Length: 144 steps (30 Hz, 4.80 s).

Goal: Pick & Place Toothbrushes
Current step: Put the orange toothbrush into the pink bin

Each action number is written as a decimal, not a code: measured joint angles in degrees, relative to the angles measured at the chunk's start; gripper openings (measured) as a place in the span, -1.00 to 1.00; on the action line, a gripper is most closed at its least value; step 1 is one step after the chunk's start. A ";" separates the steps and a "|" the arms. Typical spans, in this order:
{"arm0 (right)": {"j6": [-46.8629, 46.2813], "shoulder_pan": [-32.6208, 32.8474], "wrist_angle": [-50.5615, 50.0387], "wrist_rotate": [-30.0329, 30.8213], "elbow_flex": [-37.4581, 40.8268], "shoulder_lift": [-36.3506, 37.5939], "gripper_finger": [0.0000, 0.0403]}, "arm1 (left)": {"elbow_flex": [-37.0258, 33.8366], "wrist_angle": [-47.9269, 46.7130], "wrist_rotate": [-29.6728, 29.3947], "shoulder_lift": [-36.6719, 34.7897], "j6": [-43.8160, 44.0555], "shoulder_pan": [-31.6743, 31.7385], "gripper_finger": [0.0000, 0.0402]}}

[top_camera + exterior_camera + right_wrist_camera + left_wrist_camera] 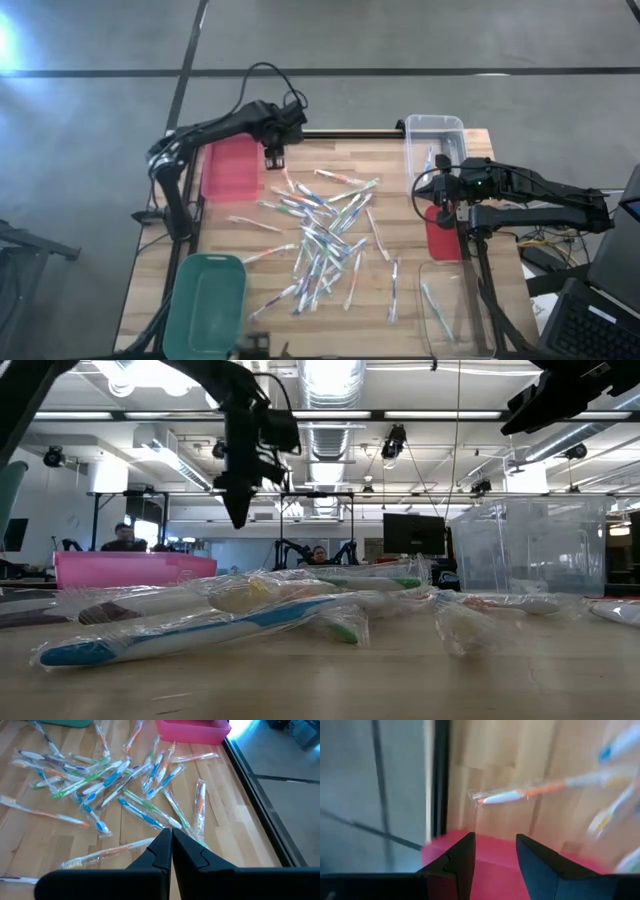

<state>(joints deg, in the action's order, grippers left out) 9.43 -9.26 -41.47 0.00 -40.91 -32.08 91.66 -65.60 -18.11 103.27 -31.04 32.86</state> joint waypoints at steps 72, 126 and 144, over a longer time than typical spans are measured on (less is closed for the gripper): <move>0.00 -0.01 0.01 0.01 0.00 0.00 -0.96 | -0.09 4.13 -17.03 7.52 -27.66 -12.47 -0.99; 0.00 -0.01 0.04 0.01 0.00 0.00 -0.96 | -0.17 -21.93 14.79 -7.51 63.21 20.83 -1.00; 0.00 -0.01 0.04 0.01 0.00 0.00 -0.96 | -17.38 -12.74 20.19 -7.46 68.23 24.57 -1.00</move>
<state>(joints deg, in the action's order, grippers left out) 9.43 -9.28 -41.43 0.01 -40.91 -32.08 74.28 -78.34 2.07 95.81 37.19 57.43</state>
